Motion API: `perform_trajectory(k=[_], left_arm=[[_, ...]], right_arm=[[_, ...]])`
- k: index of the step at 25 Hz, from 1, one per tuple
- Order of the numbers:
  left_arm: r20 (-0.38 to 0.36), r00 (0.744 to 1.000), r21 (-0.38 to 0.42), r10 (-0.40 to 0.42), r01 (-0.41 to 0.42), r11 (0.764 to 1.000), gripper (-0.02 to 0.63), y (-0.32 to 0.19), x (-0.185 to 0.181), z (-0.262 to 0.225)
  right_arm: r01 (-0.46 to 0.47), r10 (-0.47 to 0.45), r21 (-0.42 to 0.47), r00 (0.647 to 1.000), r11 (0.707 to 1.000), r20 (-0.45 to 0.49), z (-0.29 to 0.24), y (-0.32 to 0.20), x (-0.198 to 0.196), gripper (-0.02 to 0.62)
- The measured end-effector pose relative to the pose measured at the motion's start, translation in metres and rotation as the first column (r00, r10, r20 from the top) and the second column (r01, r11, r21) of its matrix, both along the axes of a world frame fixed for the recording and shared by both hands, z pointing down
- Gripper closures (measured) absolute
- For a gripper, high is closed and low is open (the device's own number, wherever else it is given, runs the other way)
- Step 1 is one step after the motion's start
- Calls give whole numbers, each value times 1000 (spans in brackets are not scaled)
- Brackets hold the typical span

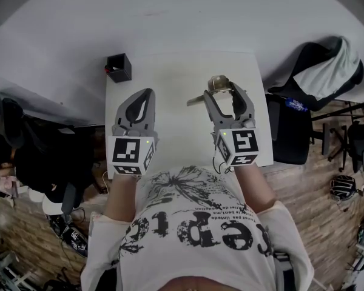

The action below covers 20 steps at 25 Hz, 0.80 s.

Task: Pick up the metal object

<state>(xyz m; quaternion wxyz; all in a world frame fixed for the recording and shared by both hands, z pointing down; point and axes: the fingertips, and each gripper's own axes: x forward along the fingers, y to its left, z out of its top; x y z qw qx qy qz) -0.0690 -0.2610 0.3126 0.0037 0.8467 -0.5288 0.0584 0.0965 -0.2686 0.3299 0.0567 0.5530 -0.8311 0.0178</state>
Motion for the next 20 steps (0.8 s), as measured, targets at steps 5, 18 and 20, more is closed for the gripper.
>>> perform_trajectory(k=[5, 18, 20], left_arm=[[2, 1000, -16, 8, -8, 1000, 595, 4, 5, 6], [-4, 1000, -24, 1, -1, 1000, 595, 5, 14, 7], [-6, 1000, -25, 1, -1, 1000, 595, 6, 16, 8]], right_arm=[[-6, 6, -3, 1000, 1000, 5, 1, 0, -1, 316], [-20, 21, -5, 999, 1000, 26, 0, 0, 7, 316], [-26, 26, -1, 999, 1000, 26, 0, 2, 10, 316]])
